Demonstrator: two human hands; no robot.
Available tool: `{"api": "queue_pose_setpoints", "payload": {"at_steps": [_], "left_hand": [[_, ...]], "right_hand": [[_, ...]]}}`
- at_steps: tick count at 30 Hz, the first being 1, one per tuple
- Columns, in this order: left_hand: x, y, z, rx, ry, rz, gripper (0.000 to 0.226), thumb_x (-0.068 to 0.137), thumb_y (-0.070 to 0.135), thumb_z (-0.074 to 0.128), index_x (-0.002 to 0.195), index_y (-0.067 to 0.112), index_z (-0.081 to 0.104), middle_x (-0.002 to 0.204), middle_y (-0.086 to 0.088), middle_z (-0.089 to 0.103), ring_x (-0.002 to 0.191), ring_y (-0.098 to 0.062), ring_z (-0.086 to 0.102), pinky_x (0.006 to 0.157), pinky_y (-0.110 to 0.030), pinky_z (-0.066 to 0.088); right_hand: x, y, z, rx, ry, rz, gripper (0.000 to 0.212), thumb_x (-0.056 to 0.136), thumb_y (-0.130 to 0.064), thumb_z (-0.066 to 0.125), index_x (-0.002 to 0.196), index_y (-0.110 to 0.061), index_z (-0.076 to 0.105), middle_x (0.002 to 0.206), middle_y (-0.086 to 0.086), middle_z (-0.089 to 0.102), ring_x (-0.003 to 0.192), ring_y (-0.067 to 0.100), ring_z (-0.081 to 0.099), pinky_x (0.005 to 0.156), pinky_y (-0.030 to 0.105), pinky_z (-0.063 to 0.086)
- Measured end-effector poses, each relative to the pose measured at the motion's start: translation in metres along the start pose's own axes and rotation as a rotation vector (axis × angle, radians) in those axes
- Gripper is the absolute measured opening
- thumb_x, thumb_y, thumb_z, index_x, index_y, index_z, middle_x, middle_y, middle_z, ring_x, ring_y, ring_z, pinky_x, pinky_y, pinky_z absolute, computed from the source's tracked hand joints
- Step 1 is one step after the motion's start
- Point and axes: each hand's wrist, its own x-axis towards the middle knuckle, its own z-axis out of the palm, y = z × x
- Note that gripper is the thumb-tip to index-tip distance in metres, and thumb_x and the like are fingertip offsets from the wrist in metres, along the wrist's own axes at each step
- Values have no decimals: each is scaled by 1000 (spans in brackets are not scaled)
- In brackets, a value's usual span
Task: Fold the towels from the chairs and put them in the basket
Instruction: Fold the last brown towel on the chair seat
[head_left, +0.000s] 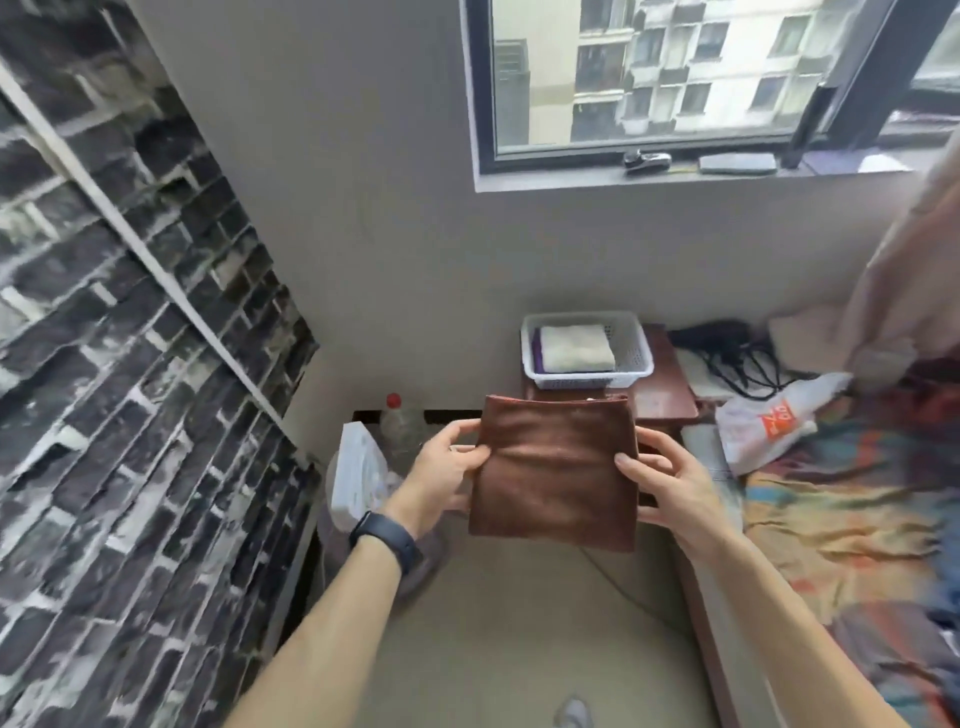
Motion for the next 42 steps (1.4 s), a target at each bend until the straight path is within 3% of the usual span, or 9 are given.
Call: {"api": "queue_pose_setpoints", "payload": {"at_steps": [6,11,22,27,32,34,37,42], "left_hand": [[96,17,51,17,-1,-103,24,97,16,61,118,26,64,111,-5,72,95,-17,66,76,-40,57],[164,23,74,58,-21,-174,19,98,19,60,114,19,69,109,-3,73,91,-15,66,76,-37,57],[345,26,91,117,-14,-391,19,99,20,56,104,19,74,104,-2,75,93,-18,68,75,-33,54],[425,32,93,117,21,-460,19,99,21,56,109,19,72,108,-5,74,96,-22,69,70,-33,53],[487,40,103,107,80,-501,17,102,16,52,102,20,68,93,-1,70,79,-16,65,64,-29,52],[510,41,105,104,114,-507,15,101,16,53,98,24,65,97,-2,70,82,-17,66,72,-34,57],[544,30,102,165,141,-468,28,97,21,59,124,17,65,120,-5,69,102,-21,67,95,-45,55],[571,30,108,202,186,-446,36,99,21,56,134,14,57,120,1,63,111,-21,61,104,-43,49]], "right_hand": [[88,-11,-49,-21,53,97,27,92,-17,71,115,-31,67,89,3,72,84,16,73,63,36,58],[155,-13,-74,-66,70,178,27,92,-21,71,117,-31,67,105,12,70,94,23,73,67,39,60],[334,6,-91,-130,127,402,19,92,-24,71,111,-25,67,108,7,73,98,24,72,67,37,59],[413,4,-90,-160,156,485,20,93,-23,69,113,-23,65,110,6,70,96,24,72,64,35,59],[487,10,-94,-282,201,511,20,89,-34,72,108,-31,66,112,0,70,100,21,70,82,48,61],[512,9,-92,-310,207,513,20,91,-34,70,110,-29,65,109,-2,69,96,19,70,80,47,62],[544,6,-88,-327,200,496,18,97,-29,64,114,-24,60,104,-7,65,90,13,67,78,40,60],[583,21,-88,-344,171,509,18,100,-29,58,118,-26,56,102,-8,64,93,16,67,86,44,59]]}}
